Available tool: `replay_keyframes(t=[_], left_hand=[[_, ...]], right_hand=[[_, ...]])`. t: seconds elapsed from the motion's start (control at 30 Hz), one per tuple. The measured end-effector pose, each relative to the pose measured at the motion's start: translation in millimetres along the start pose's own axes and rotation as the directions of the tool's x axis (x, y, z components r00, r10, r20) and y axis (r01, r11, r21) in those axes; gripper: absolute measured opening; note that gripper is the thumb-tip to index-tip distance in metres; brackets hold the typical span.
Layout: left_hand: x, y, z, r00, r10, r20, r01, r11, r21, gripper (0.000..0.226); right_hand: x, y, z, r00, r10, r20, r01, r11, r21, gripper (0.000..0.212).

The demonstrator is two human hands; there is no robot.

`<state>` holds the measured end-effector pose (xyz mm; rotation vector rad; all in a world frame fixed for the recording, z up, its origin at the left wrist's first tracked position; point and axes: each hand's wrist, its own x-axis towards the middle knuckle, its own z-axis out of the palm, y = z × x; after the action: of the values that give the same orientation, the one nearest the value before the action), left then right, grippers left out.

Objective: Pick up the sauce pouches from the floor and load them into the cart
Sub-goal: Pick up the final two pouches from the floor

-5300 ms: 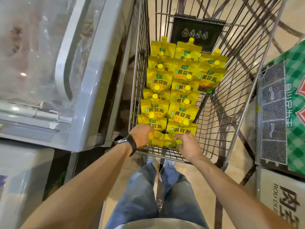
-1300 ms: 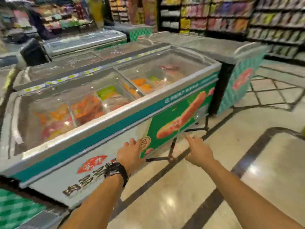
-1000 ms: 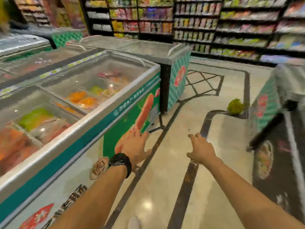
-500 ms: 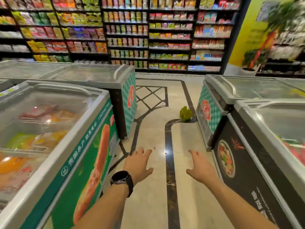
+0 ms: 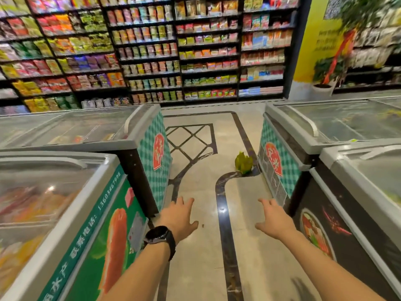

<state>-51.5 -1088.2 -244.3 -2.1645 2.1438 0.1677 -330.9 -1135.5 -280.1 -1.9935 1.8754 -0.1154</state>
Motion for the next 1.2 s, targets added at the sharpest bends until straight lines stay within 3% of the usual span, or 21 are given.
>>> replay_keyframes(t=[0.23, 0.47, 0.7, 0.87, 1.03, 1.2], left_hand=[[131, 45, -22, 0.997, 0.077, 0.013, -0.077, 0.997, 0.015, 0.07], [283, 84, -35, 0.983, 0.182, 0.031, -0.183, 0.983, 0.031, 0.067], [450, 109, -42, 0.963, 0.259, 0.076, -0.26, 0.966, 0.007, 0.066], [546, 125, -52, 0.943, 0.316, 0.1, -0.316, 0.949, -0.014, 0.062], [646, 140, -51, 0.94, 0.319, 0.124, -0.322, 0.947, 0.003, 0.064], [752, 153, -56, 0.951, 0.28, 0.129, -0.282, 0.959, -0.002, 0.067]], right_hand=[[96, 9, -42, 0.999, -0.04, -0.029, 0.039, 0.999, -0.029, 0.084], [212, 37, -84, 0.997, 0.059, -0.042, -0.063, 0.992, -0.107, 0.08], [349, 51, -119, 0.987, 0.155, -0.037, -0.157, 0.985, -0.069, 0.086], [430, 69, -144, 0.982, 0.184, -0.048, -0.187, 0.979, -0.075, 0.068], [520, 93, -160, 0.963, 0.269, 0.003, -0.269, 0.962, -0.05, 0.072], [630, 117, -178, 0.968, 0.249, -0.011, -0.249, 0.967, -0.056, 0.076]])
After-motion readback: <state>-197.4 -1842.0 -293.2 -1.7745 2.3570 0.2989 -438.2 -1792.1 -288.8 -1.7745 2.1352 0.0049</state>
